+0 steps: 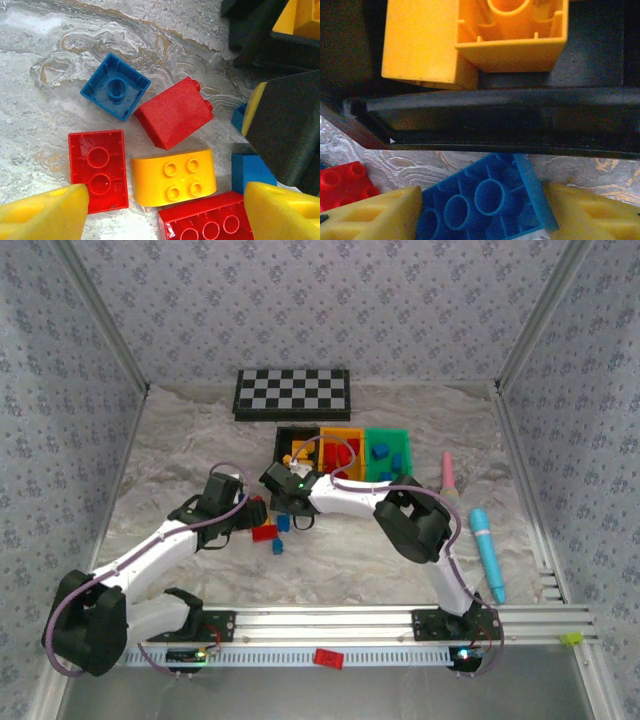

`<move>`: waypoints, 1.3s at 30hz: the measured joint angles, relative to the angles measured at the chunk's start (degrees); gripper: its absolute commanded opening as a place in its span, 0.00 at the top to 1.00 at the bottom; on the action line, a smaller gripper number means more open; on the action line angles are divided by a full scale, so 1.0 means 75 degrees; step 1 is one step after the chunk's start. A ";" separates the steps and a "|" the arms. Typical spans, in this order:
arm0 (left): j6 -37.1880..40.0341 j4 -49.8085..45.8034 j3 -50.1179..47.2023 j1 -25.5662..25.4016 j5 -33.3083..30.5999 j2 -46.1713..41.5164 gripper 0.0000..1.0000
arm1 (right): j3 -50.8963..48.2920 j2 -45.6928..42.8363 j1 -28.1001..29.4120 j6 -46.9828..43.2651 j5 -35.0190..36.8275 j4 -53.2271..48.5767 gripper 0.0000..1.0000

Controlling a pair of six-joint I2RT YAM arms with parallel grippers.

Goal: Sort the legos into containers by color
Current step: Pick up the lego from the center of the table, then place the lego in the container.

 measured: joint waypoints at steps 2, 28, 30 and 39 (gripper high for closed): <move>0.0000 -0.0003 -0.0006 0.0000 0.0017 -0.0023 0.19 | 0.0000 0.0003 0.0000 -0.0032 -0.0020 0.0055 0.47; 0.0000 0.0099 -0.0012 0.0000 0.0131 0.0137 0.19 | -0.1795 -0.1871 0.0207 -0.0691 0.0111 0.0408 0.78; 0.0000 0.0137 -0.0032 0.0000 0.0172 0.0143 0.19 | -0.1976 -0.2369 0.0079 -0.0804 0.0189 0.0341 0.77; -0.0003 0.0184 -0.0082 0.0000 0.0487 0.0149 0.19 | -0.2859 -0.4348 -0.2722 -0.1737 0.0449 0.0143 0.74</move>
